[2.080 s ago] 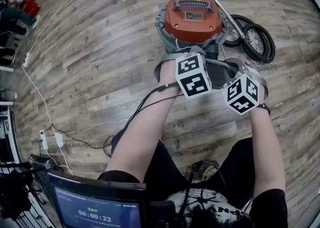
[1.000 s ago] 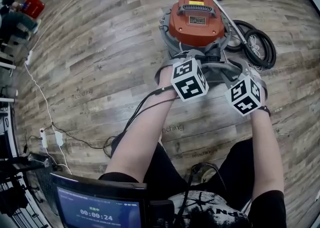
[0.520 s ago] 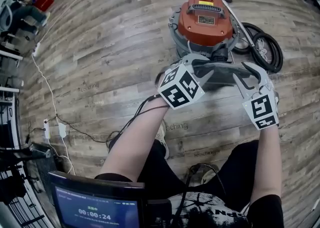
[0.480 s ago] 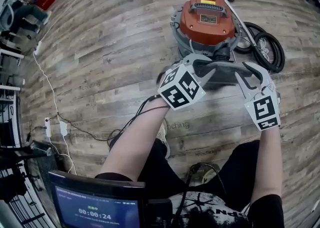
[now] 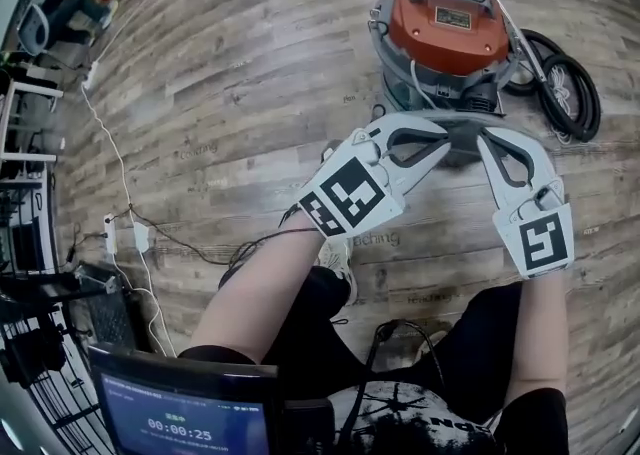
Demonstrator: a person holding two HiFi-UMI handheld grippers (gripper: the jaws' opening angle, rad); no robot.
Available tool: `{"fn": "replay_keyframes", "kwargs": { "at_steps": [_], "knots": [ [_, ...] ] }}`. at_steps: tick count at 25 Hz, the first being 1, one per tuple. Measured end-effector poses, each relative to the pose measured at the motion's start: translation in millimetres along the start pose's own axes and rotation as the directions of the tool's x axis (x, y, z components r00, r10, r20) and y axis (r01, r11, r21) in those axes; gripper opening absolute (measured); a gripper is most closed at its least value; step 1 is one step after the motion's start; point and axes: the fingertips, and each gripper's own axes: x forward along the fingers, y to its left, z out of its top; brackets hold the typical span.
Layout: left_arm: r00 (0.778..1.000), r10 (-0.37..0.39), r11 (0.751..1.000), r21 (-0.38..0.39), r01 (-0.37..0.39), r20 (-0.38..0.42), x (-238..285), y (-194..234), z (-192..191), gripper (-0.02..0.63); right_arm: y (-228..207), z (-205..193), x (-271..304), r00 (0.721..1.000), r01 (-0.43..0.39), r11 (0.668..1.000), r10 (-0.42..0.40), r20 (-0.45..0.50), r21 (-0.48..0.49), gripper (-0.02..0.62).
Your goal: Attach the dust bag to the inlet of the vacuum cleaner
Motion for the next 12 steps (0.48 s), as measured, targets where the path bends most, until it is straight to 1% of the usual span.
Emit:
{"fn": "replay_keyframes", "kwargs": {
  "at_steps": [2, 3, 5, 6, 9, 12],
  "knots": [
    [0.999, -0.030, 1.000, 0.001, 0.030, 0.024, -5, 2, 3, 0.003, 3, 2, 8, 1.000, -0.023, 1.000, 0.023, -0.002, -0.002, 0.008],
    [0.998, -0.043, 0.999, 0.008, 0.043, 0.038, -7, 4, 7, 0.003, 4, 3, 11, 0.999, -0.040, 0.999, 0.040, -0.021, -0.002, 0.008],
    [0.996, -0.072, 0.997, 0.006, 0.072, 0.061, -15, 6, 16, 0.003, 7, 6, 15, 0.993, -0.074, 0.997, 0.076, -0.094, 0.020, 0.008],
    [0.993, -0.085, 0.996, -0.012, 0.086, 0.076, -20, 4, 23, 0.003, 8, 12, 13, 0.989, -0.083, 0.995, 0.088, -0.116, 0.049, 0.008],
    [0.983, -0.114, 0.987, -0.095, 0.128, 0.144, -36, 0, 56, 0.002, -5, 51, -3, 0.987, -0.089, 0.989, 0.103, -0.125, 0.115, 0.008],
    [0.983, -0.107, 0.974, -0.183, 0.135, 0.151, -72, 10, 93, 0.002, -20, 111, -25, 0.983, -0.094, 0.985, 0.115, -0.144, 0.143, 0.008]
  ]
}}
